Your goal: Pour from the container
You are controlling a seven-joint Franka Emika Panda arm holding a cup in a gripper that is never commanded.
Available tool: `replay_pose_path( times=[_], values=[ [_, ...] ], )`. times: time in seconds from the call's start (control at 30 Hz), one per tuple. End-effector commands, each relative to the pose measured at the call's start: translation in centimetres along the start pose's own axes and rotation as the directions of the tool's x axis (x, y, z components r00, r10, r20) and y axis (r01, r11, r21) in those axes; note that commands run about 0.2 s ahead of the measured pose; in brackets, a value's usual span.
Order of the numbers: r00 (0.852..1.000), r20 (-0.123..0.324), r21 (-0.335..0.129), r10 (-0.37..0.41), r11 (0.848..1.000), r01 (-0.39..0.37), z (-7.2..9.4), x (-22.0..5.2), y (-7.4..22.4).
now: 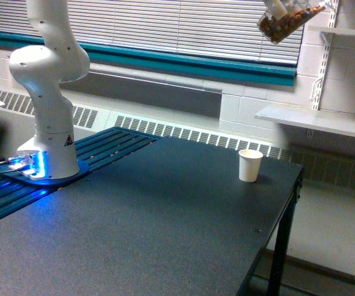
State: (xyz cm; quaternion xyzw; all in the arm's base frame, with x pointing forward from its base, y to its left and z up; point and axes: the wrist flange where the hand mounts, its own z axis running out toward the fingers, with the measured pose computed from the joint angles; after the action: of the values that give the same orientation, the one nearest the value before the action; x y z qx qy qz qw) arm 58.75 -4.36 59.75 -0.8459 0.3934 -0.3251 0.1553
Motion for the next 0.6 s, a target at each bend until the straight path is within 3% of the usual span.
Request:
replay_pose_path(
  times=[0.03, 0.37, 0.6],
  values=[
    [0.998, 0.007, 0.039, -0.057, 0.998, 0.056, -0.6, -3.3, -2.4],
    [0.988, 0.031, 0.052, -0.151, 0.987, 0.149, -0.3, -8.9, -4.2],
    [0.971, 0.072, 0.069, -0.227, 0.973, 0.222, 0.5, -13.8, -4.8]
  ],
)
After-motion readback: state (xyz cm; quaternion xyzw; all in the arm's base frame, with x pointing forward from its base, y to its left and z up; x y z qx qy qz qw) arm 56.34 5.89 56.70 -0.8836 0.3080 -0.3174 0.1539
